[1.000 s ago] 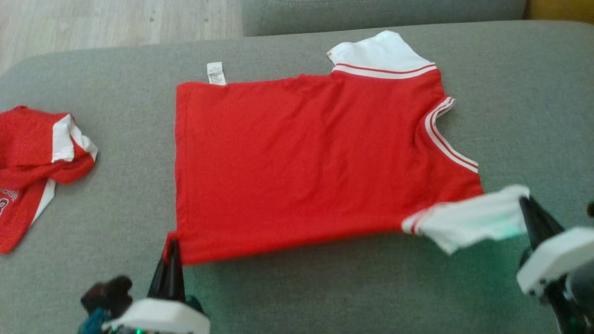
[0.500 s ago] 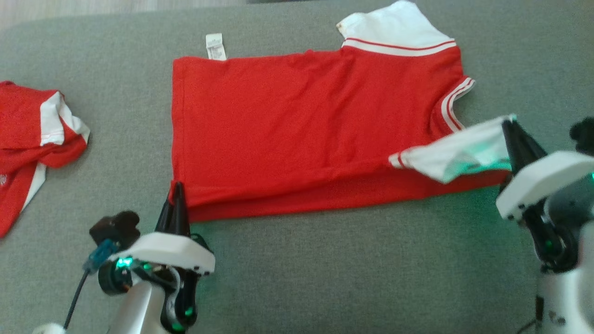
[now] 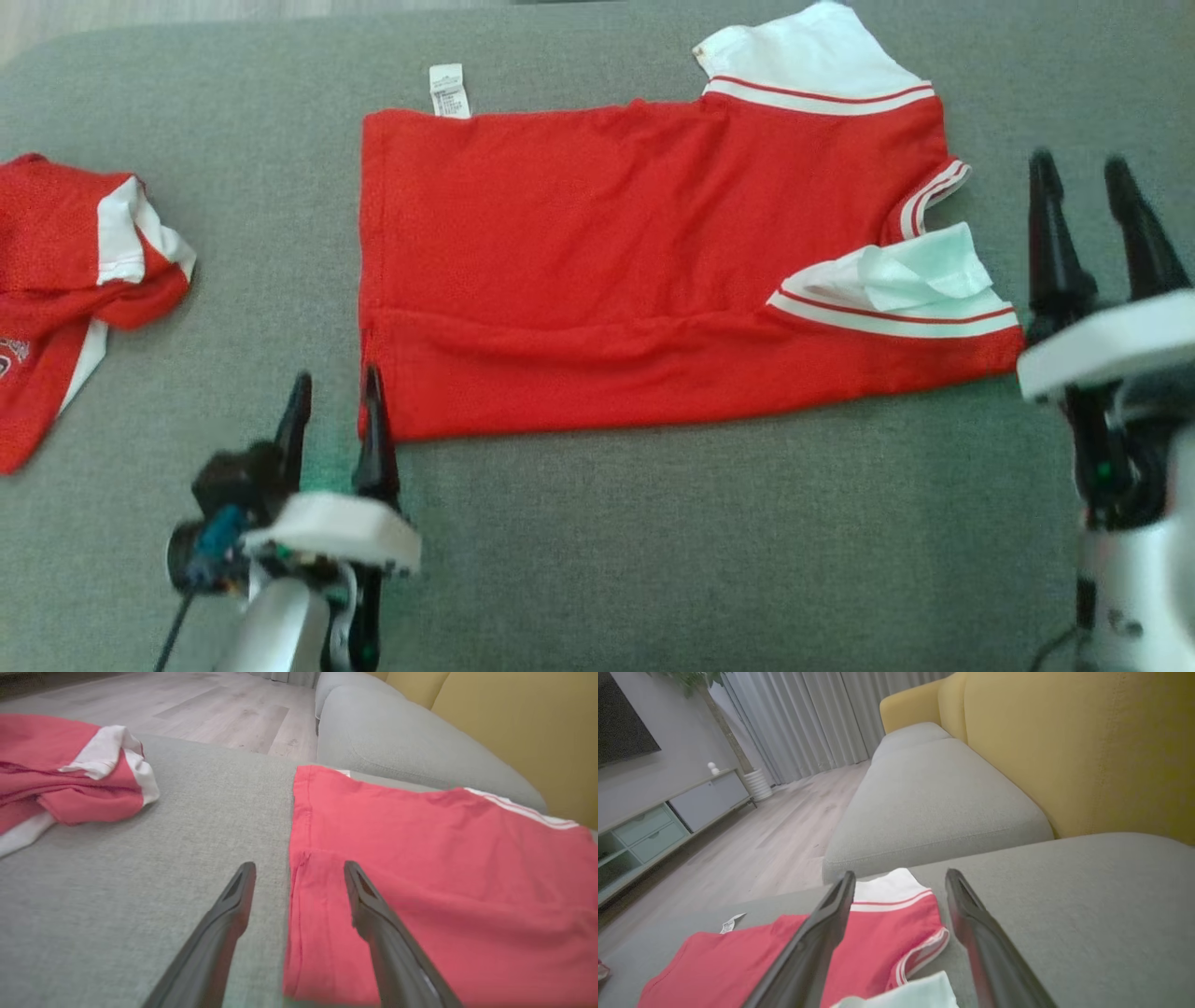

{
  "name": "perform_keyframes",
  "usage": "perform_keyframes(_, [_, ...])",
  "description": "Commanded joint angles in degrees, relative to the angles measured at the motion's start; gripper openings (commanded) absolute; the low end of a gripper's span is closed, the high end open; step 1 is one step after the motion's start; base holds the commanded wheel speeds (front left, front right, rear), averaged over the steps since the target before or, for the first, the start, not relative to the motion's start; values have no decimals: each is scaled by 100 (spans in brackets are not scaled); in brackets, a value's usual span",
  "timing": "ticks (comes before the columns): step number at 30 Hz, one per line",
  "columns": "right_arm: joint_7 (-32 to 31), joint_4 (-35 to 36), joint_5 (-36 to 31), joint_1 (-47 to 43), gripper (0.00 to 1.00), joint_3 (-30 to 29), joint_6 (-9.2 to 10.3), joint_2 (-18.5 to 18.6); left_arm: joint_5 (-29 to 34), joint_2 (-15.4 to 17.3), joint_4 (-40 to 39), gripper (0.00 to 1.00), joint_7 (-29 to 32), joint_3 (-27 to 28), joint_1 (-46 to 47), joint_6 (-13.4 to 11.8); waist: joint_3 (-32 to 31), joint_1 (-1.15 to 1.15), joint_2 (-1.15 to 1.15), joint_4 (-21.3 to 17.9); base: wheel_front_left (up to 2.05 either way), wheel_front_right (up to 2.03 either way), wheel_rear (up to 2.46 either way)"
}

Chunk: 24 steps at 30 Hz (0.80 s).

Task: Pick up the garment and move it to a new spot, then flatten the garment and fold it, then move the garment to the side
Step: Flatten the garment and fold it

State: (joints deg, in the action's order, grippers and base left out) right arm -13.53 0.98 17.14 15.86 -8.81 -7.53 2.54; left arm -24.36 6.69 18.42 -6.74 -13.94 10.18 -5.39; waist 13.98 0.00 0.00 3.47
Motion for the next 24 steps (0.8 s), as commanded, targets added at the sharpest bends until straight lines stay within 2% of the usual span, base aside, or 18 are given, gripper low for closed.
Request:
perform_keyframes(1, [8, 210, 0, -18, 100, 100, 4, 34, 29, 102, -135, 100, -62, 128, -46, -28, -19, 0, 0, 5, 0, 0, 0])
perform_keyframes(6, [-25, 267, -10, -443, 100, -117, 4, 34, 134, 149, 4, 100, -143, 24, -154, -45, -22, 0, 0, -32, 0, 0, 0])
perform_keyframes(12, [32, 109, -17, -628, 100, -122, 4, 34, 273, 136, 546, 100, -221, -25, 242, -165, 87, 0, 0, -168, 0, 0, 0])
perform_keyframes(16, [52, -44, -24, -617, 100, -46, 4, 34, 218, 89, 1124, 100, 166, -22, 438, -304, 144, 0, 0, -263, 0, 0, 0])
perform_keyframes(18, [36, -127, -52, -618, 100, -48, 4, 34, 143, 41, 1330, 100, 406, -57, 470, -289, 163, 0, 0, -281, 0, 0, 0])
perform_keyframes(19, [27, -162, -85, -617, 100, -58, 4, 34, 124, 27, 1395, 43, 479, -73, 478, -289, 170, 0, 0, -285, 0, 0, 0])
perform_keyframes(20, [10, -200, -136, -619, 100, -65, 4, 34, 116, 19, 1445, 19, 528, -96, 476, -284, 176, 0, 0, -285, 0, 0, 0])
perform_keyframes(21, [-12, -238, -170, -621, 100, -62, 4, 34, 93, 9, 1493, 0, 589, -119, 461, -257, 179, 0, 0, -279, 0, 0, 0])
perform_keyframes(24, [-137, -378, -247, -655, 100, -82, 4, 34, 80, -4, 1537, 0, 588, -187, 422, -186, 163, 0, 0, -234, 0, 0, 0])
